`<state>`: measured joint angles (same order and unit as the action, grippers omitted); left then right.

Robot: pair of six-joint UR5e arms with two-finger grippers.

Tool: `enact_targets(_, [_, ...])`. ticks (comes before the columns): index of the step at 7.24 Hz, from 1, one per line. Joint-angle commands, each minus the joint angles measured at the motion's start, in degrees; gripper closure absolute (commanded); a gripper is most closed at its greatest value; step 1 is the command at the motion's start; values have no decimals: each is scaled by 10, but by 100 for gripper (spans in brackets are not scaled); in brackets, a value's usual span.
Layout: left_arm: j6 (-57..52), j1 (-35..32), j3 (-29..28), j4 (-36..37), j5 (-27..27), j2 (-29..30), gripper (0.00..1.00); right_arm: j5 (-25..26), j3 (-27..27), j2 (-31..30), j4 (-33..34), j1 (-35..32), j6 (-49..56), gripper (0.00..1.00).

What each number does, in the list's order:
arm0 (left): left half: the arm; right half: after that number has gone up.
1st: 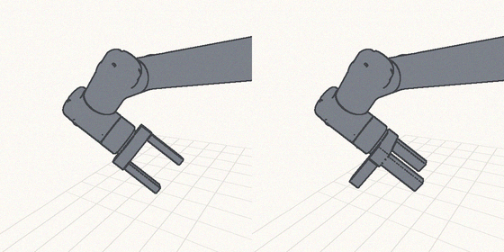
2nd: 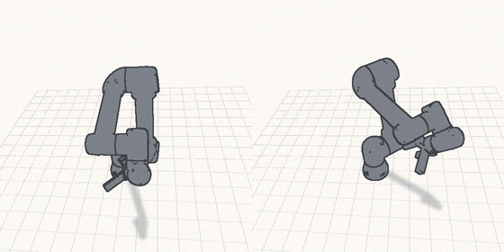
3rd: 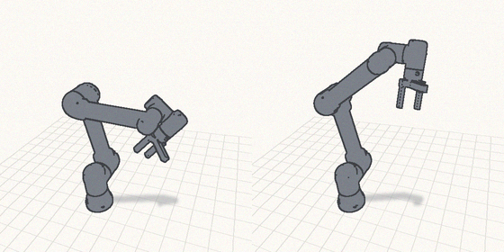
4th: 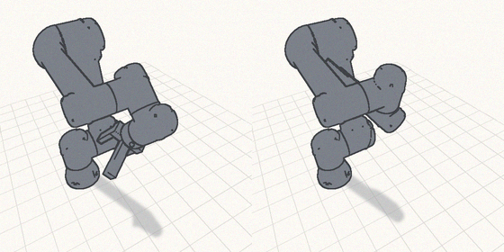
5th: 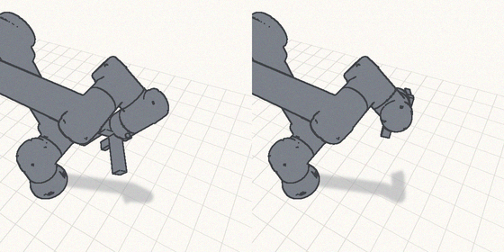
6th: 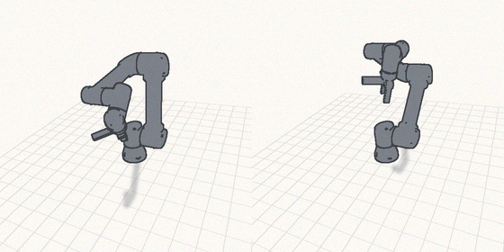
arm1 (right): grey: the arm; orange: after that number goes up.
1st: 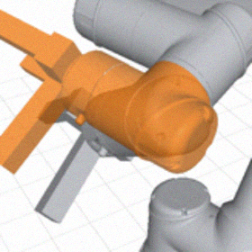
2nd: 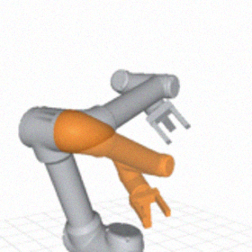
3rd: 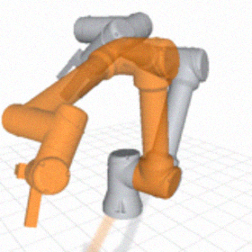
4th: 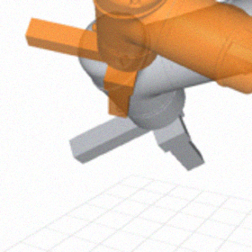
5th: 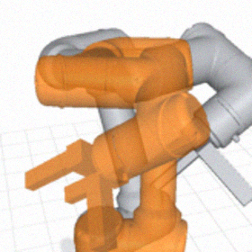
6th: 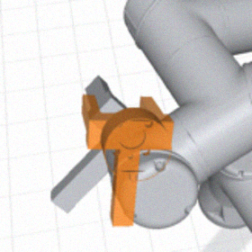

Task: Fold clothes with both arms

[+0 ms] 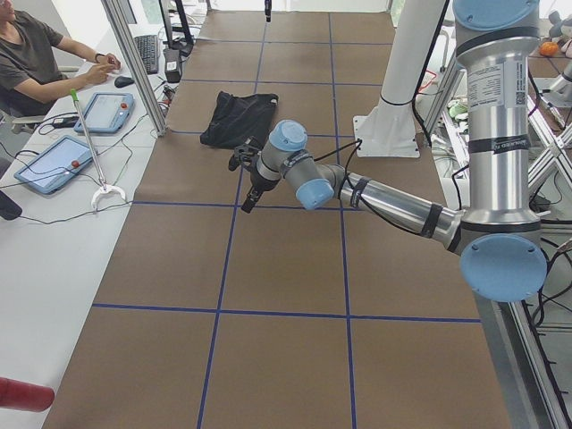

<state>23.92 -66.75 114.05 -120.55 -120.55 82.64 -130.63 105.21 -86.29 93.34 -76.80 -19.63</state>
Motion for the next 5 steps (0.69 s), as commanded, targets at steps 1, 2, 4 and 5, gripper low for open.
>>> enact_targets(1, [-186, -77, -5, 99, -13, -11, 1, -22, 25, -55, 11, -36, 91, 0])
enact_targets(2, [-210, -108, -21, 112, -47, -11, 1, -21, 18, -63, 12, -47, 127, 0])
enact_targets(4, [-254, -143, -72, 110, -95, -11, 1, -21, 5, -74, 14, -55, 163, 0])
enact_targets(5, [-259, -154, -96, 111, -107, -12, 1, -19, 2, -74, 43, -62, 181, 0])
